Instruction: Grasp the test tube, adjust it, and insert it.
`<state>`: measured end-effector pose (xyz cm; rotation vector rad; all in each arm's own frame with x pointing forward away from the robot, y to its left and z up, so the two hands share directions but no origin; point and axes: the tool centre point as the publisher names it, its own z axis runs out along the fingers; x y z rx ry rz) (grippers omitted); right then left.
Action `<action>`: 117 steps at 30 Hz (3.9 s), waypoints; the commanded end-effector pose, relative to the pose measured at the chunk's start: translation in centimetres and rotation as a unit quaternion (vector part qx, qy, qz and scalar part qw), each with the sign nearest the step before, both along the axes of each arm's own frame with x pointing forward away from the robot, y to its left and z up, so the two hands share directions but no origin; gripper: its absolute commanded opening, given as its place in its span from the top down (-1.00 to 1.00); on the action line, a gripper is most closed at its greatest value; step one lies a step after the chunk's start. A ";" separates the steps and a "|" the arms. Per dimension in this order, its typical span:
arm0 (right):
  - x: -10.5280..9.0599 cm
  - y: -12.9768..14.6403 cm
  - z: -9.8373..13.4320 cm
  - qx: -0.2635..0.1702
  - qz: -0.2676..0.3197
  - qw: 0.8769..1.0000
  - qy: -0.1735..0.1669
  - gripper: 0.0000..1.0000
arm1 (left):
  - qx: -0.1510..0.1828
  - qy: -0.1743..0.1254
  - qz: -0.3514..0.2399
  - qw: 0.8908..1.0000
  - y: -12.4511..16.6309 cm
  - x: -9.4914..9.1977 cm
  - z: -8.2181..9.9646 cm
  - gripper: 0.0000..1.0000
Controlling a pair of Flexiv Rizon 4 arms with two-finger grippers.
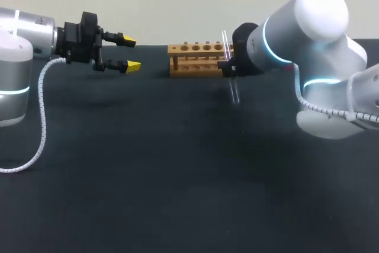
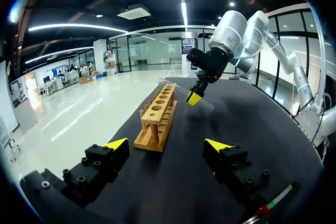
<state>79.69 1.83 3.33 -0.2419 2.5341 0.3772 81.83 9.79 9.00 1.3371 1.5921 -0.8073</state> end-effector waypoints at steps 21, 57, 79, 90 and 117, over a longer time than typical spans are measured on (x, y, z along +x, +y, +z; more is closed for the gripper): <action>-0.9 -0.9 1.4 -0.003 -0.034 0.999 0.008 1.00 | -0.001 -0.002 0.001 1.000 0.0 -0.1 -0.1 -1.00; -3.5 -6.9 7.1 0.021 -0.174 0.968 -0.181 1.00 | -0.001 -0.002 0.001 1.000 0.0 -0.1 -0.1 -1.00; -3.5 -6.9 7.2 0.029 -0.169 0.968 -0.181 1.00 | -0.001 -0.002 0.001 1.000 0.0 -0.1 -0.1 -1.00; -3.5 -6.9 7.2 0.029 -0.169 0.968 -0.181 1.00 | -0.001 -0.002 0.001 1.000 0.0 -0.1 -0.1 -1.00; -3.5 -6.9 7.2 0.029 -0.169 0.968 -0.181 1.00 | -0.001 -0.002 0.001 1.000 0.0 -0.1 -0.1 -1.00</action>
